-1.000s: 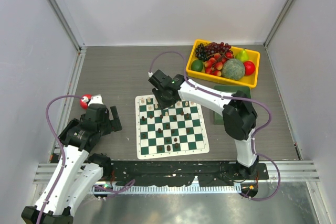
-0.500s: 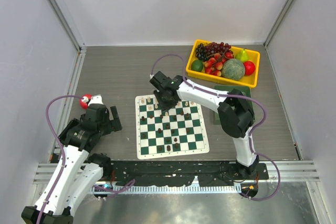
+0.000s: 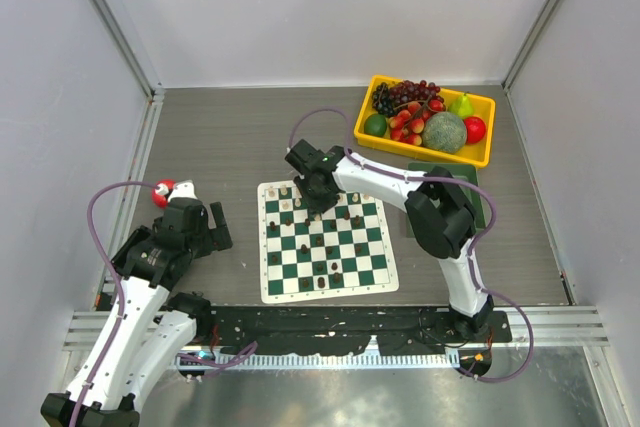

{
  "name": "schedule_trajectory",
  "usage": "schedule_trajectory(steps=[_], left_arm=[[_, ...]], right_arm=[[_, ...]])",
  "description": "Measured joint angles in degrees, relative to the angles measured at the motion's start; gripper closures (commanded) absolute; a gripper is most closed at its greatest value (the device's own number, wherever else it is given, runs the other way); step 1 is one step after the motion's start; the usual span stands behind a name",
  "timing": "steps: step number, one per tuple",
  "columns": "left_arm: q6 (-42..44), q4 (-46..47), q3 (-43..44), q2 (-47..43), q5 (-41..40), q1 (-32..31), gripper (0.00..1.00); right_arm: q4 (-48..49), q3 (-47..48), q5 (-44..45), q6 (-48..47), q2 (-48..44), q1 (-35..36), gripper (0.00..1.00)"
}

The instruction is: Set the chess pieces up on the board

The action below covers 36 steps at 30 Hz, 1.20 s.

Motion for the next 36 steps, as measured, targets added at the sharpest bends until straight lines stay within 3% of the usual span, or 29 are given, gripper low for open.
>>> schedule_trajectory(steps=[5,9,22,36], left_arm=[[0.0,0.0,0.0,0.04,0.0,0.0,0.01],[0.0,0.02,0.0,0.04,0.0,0.0,0.01],[0.0,0.0,0.0,0.04,0.0,0.0,0.01],[0.0,0.04,0.0,0.04,0.0,0.0,0.01]], right_arm=[[-0.15,0.0,-0.13,0.0,0.81,-0.11,0.66],[-0.2,0.02,-0.22,-0.02,0.9,-0.11,0.73],[-0.22,0.07,-1.03,-0.26,0.9,-0.11,0.81],[-1.99,2.43,0.57,-0.52,0.76,-0.11,0.82]])
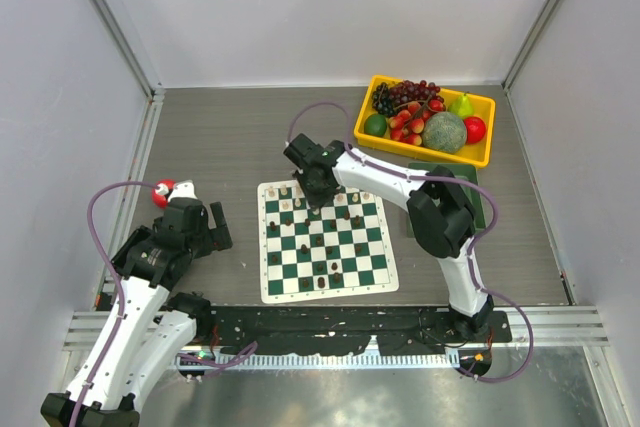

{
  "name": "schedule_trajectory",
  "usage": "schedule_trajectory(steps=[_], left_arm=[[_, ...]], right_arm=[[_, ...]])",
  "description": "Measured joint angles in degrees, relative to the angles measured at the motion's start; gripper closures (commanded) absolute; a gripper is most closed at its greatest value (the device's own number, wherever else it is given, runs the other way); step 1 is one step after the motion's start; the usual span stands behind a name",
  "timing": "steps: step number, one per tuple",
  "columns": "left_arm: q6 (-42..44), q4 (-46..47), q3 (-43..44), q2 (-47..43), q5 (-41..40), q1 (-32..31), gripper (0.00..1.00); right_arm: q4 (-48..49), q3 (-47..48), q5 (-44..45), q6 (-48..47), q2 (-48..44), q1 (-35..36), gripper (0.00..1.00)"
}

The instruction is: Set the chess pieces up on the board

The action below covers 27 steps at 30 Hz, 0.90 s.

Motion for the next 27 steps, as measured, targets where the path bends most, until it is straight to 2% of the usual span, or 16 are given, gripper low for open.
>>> schedule_trajectory(steps=[5,10,18,27], left_arm=[[0.02,0.04,0.0,-0.09,0.0,0.0,0.01],[0.0,0.04,0.0,-0.87,-0.04,0.0,0.01],[-0.02,0.11,-0.02,-1.44,-0.04,0.0,0.01],[0.0,0.26,-0.04,-1.57,-0.02,0.0,0.01]], right_arm=[[-1.05,4.96,0.59,-0.22,-0.26,0.31,0.82],[-2.84,14.43,1.07,-0.7,0.92,2.08,0.82],[-4.76,29.88,0.98,-1.44,10.21,6.08,0.82],[-7.74,32.92,0.96,-1.73,17.55,7.67,0.82]])
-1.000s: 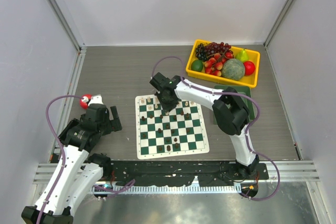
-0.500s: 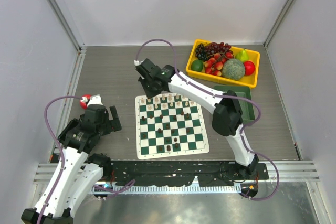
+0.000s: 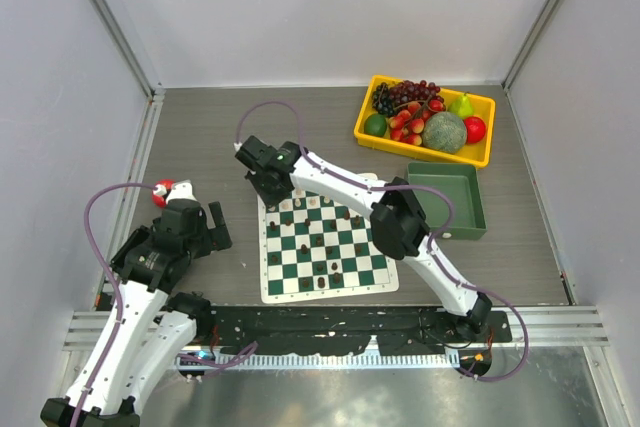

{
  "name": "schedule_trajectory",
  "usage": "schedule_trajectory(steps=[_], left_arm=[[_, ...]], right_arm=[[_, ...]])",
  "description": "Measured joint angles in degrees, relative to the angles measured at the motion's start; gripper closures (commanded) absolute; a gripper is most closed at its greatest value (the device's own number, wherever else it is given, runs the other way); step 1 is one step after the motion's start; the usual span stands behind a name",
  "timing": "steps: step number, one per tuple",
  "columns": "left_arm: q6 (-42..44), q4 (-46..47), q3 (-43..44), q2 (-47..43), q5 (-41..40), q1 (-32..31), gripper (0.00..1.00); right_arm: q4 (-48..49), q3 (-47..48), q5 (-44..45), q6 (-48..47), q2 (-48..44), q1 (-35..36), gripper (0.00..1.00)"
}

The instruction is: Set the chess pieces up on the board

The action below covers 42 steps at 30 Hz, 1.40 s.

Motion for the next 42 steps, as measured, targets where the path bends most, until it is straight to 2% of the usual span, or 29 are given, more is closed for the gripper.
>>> schedule_trajectory(steps=[18,42], left_arm=[[0.0,0.02,-0.07,0.0,0.0,0.0,0.01],[0.02,0.04,-0.07,0.04,0.02,0.0,0.01]], right_arm=[[-0.33,3.41,0.11,0.02,5.01,-0.11,0.81],[-0.07,5.31,2.54,0.09,6.99,-0.09,0.8]])
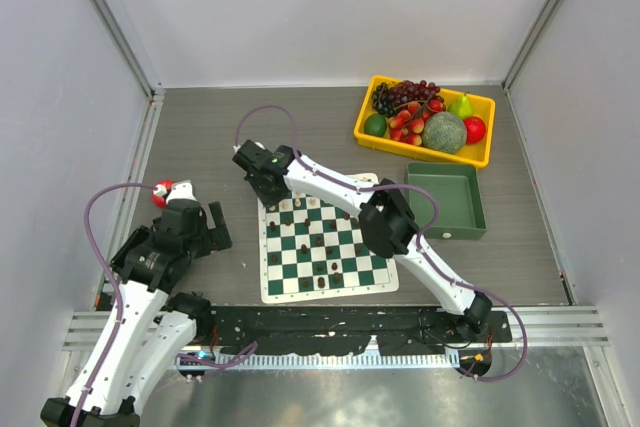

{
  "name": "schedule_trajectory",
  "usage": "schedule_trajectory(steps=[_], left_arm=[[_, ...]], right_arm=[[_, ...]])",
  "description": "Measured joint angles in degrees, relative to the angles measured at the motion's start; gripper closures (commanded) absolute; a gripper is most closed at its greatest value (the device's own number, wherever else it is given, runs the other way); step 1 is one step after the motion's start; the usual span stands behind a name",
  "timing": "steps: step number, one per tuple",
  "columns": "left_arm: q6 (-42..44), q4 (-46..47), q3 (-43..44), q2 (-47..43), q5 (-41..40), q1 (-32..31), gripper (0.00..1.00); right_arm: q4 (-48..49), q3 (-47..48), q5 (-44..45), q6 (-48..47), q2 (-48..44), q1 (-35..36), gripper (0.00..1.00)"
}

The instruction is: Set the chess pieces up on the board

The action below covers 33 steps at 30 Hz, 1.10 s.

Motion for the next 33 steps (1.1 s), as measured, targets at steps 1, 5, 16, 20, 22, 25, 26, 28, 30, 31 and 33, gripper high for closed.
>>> schedule_trajectory(steps=[1,5,16,20,22,25,26,28,30,31,33], left_arm=[[0.0,0.0,0.0,0.0,0.0,0.0,0.01],[0.0,0.0,0.0,0.0,0.0,0.0,0.01],[0.0,0.0,0.0,0.0,0.0,0.0,0.01],[0.0,0.0,0.0,0.02,0.0,0.0,0.01],[0.0,0.0,0.0,0.02,-0.02,0.0,0.01],[0.0,0.0,0.0,0.04,-0.02,0.0,0.01],[0.0,0.0,0.0,0.09,-0.02,0.0,0.01],[0.0,0.0,0.0,0.28,-0.02,0.0,0.01],[0.0,-0.02,0.0,0.42,-0.02,0.0,0.01],[0.0,0.0,0.0,0.44,-0.02,0.0,0.01],[0.0,0.0,0.0,0.46,-0.02,0.0,0.01]], right_arm=[[0.0,0.0,0.11,0.0,0.0,0.0,0.8],[0.0,0.02,0.42,0.02,0.0,0.0,0.77],[0.04,0.02,-2.14,0.66,0.09,-0.15,0.63],[0.04,-0.02,-3.34,0.68,-0.07,-0.55,0.6],[0.63,-1.38,-3.63,0.66,-1.38,-0.72,0.59],[1.92,-6.21,-3.96,0.57,-6.25,-0.94,0.56],[2.51,-8.35,-3.89,0.5,-8.72,-1.05,0.55],[4.24,-13.81,-3.13,0.42,-15.21,-1.16,0.54],[6.32,-18.99,-2.23,0.42,-21.64,-1.4,0.53],[7.1,-21.68,-1.7,0.42,-25.0,-1.6,0.53],[8.9,-26.97,-0.92,0.48,-30.97,-1.97,0.53]])
